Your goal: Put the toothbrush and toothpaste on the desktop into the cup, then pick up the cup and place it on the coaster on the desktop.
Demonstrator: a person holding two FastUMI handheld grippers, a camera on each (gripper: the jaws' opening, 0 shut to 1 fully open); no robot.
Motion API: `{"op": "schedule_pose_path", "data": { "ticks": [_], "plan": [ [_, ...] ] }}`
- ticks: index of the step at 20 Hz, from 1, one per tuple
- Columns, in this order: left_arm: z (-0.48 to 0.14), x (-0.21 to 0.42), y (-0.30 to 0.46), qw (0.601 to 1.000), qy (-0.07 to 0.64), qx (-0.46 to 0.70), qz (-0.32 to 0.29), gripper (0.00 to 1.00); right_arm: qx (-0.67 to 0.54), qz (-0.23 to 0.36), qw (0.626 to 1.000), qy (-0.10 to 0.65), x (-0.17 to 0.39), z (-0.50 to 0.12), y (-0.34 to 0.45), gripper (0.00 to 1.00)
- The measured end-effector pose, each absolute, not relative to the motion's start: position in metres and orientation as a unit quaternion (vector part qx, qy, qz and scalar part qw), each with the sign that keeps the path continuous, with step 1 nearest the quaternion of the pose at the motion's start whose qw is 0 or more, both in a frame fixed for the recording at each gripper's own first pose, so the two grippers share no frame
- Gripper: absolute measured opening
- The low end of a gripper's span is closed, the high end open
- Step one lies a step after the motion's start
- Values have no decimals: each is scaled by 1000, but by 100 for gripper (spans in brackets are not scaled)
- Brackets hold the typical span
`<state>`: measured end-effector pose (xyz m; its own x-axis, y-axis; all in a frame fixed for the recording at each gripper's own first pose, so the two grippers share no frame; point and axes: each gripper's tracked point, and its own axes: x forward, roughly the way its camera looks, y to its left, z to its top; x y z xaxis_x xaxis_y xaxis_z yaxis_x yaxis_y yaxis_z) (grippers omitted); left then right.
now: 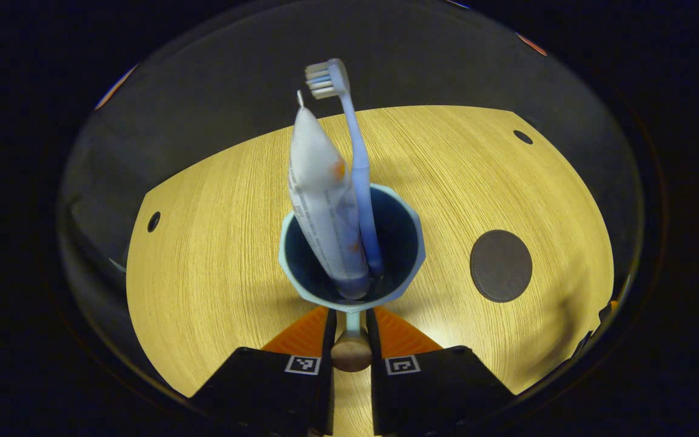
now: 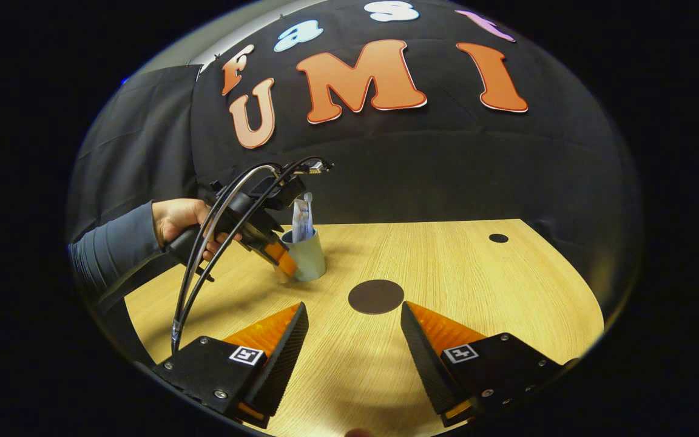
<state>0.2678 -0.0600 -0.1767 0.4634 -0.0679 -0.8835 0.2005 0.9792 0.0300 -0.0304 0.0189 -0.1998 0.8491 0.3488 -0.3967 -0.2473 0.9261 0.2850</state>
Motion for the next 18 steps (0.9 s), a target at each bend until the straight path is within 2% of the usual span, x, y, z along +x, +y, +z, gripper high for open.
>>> {"op": "schedule_pose_path", "data": {
  "ticks": [2,6,8,9,12,18],
  "plan": [
    [-168,248,-50,855,511,56,-75,24,110,152,956,225,-29,-198,17,92],
    [-181,249,-43,857,507,47,-76,24,108,145,958,221,-31,-195,11,92],
    [-160,253,-47,864,495,48,-81,24,98,139,962,214,-34,-191,5,92],
    [-148,255,-48,866,491,49,-84,21,95,136,963,212,-34,-188,3,92],
    [-129,257,-52,869,482,53,-97,24,93,132,965,209,-38,-186,-2,92],
    [-144,260,-62,872,471,61,-118,24,100,123,965,209,-47,-189,-11,92]
  ]
}}
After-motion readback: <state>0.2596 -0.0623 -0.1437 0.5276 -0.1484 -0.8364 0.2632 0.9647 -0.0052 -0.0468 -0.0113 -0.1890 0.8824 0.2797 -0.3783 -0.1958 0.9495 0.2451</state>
